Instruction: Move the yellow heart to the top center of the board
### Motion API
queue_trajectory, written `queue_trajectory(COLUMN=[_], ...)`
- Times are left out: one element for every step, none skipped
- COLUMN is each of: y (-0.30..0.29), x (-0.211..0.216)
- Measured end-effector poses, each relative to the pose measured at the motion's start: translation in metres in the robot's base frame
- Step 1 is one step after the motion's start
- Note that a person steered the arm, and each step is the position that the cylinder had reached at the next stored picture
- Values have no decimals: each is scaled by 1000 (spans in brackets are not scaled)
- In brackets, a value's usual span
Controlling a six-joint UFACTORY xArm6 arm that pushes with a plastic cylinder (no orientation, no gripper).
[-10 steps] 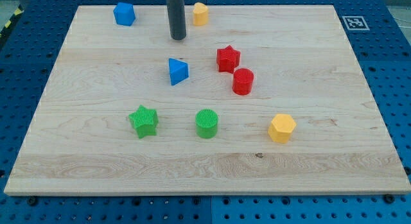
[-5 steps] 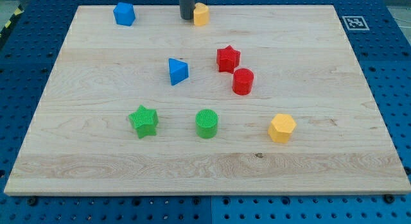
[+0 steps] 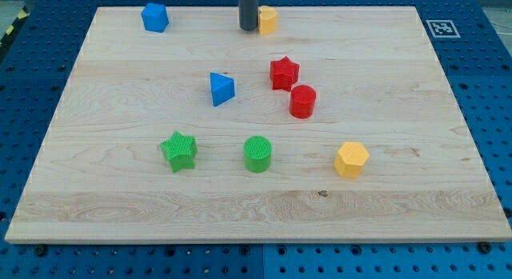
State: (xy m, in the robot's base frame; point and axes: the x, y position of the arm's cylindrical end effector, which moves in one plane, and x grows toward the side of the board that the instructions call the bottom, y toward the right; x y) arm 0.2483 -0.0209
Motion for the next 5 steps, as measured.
queue_trajectory(y=[-17,-17,-17,5,8], x=[13,13,18,27,39])
